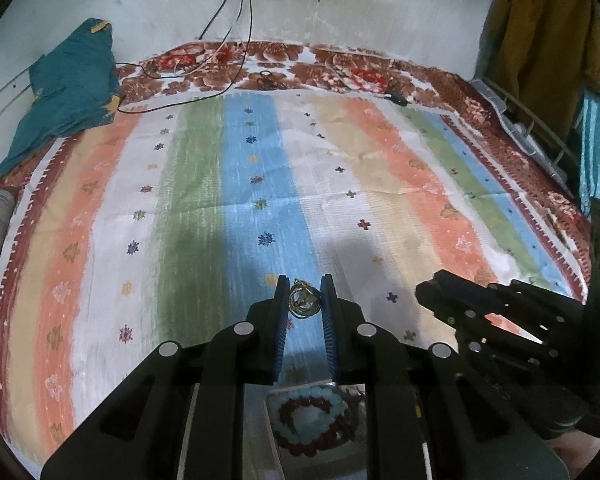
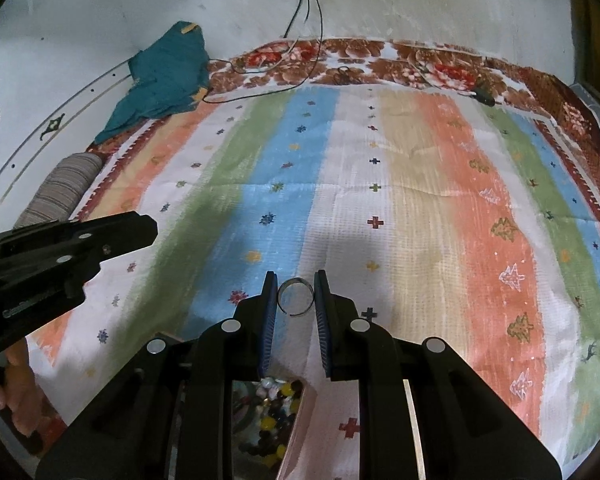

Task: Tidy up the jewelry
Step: 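Lift and carry both rings back over the silver tin, then open both tools to drop the rings into the tin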

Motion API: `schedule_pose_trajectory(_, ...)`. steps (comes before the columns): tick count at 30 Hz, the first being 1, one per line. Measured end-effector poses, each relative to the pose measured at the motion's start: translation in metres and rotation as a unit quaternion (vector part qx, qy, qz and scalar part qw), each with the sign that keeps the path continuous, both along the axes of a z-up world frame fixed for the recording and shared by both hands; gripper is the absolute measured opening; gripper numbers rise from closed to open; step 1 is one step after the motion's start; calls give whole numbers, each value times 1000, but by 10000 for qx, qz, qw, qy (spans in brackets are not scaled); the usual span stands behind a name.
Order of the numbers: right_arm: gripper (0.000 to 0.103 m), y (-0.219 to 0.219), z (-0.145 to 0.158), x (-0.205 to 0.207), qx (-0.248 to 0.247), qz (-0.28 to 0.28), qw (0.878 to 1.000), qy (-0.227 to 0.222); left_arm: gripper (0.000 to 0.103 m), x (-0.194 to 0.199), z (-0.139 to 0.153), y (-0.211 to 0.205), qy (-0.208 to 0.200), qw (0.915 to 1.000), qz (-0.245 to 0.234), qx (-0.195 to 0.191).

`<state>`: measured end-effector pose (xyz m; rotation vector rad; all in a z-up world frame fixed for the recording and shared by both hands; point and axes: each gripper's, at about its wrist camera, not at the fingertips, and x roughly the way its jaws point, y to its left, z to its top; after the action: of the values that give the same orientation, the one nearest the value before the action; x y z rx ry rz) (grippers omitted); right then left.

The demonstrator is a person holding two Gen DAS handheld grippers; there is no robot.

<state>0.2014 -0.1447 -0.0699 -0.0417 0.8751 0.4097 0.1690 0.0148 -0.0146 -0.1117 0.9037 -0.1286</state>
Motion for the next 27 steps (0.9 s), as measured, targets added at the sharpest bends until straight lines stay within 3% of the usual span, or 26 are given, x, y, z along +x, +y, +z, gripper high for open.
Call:
schedule_pose_trajectory(6,19,-2,4,-19,73,79,9999,-49,15,-23,9,5,-130,9998,17,-142)
schedule_pose_trajectory(21,19,7,12,-55,-124,324,9986,-387,15,-64,10,0,-268,9995,-138,132)
schedule_pose_trajectory(27,19,12,11,-63,-51,456,9985,-308,15,-73,10,0,-265,9995,-166,73)
